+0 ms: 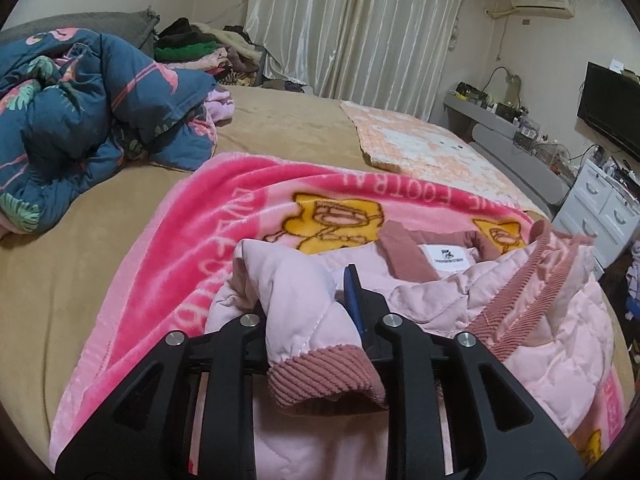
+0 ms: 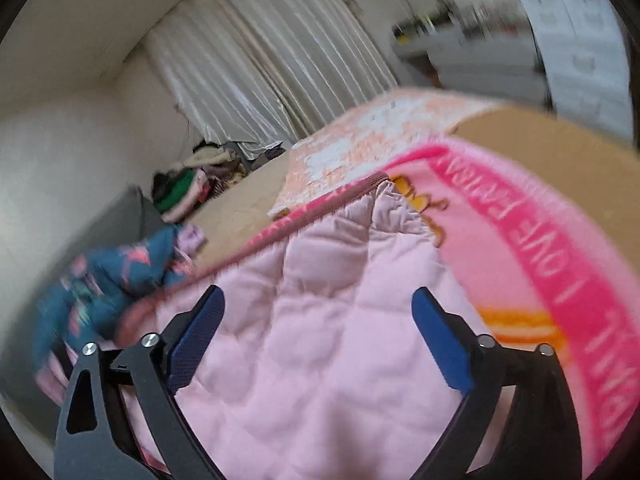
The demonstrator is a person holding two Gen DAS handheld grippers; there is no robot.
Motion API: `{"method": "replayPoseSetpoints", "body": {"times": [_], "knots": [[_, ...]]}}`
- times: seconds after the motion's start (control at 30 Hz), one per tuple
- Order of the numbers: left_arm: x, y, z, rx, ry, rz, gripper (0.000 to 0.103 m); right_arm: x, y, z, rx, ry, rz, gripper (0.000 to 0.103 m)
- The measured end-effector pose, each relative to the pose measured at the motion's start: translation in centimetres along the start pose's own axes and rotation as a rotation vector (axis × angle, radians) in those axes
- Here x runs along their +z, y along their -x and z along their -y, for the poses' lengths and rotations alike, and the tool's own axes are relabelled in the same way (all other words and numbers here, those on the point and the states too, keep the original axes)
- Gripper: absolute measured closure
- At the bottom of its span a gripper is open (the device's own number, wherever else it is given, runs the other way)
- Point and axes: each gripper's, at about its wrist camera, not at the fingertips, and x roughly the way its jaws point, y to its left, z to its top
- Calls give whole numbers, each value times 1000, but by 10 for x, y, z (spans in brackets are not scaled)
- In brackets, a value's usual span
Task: Fold large clothes
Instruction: 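Lay the hem over the jacket body and open both tools, then grasp the folded jacket edge with both tools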
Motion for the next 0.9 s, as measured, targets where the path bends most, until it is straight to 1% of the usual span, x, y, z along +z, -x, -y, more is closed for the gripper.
{"method": "replayPoseSetpoints", "body": {"times": [0.03, 0.07, 0.1, 0.13, 0.17, 0.2, 0.23, 0.3, 0.37, 0.43, 0.5, 0.57, 0.67, 0.77, 0.83, 0.9], "knots": [[1, 4, 1, -9, 4, 4, 81, -8, 5, -5, -56, 55, 18, 7], [3, 8, 2, -17, 8, 9, 78, -12, 5, -6, -88, 86, 16, 7], [4, 11, 3, -25, 10, 12, 68, -17, 2, -8, -127, 129, -12, 7], [6, 17, 5, -49, 14, 19, 62, -20, -1, -8, -149, 147, -38, 7], [8, 23, 7, -74, 19, 27, 51, -22, -3, -8, -156, 153, -48, 7], [9, 30, 10, -85, 14, 40, 44, -24, -3, -7, -162, 161, -48, 7], [11, 36, 15, -84, 2, 52, 42, -25, -4, -6, -171, 169, -46, 7], [12, 51, 24, -91, -16, 81, 32, -25, -5, -4, -200, 196, -43, 7], [12, 67, 33, -75, -45, 116, 26, -25, -6, -3, -228, 235, -31, 7], [13, 89, 39, -66, -68, 162, 23, -25, -6, 1, -254, 268, -23, 7], [14, 102, 40, -51, -76, 184, 14, -25, -6, 6, -269, 279, -20, 7], [9, 111, 37, -19, -77, 185, 12, -24, -6, 13, -260, 271, -30, 7], [-5, 110, 27, 26, -78, 144, 10, -23, -6, 21, -242, 262, -50, 7], [-32, 97, 9, 69, -47, 67, 10, -23, -5, 28, -221, 236, -82, 7], [-53, 85, -4, 72, -16, 0, 10, -25, -6, 32, -207, 229, -105, 7], [-69, 76, -11, 99, -14, -35, 10, -27, -8, 34, -201, 237, -124, 7]]}}
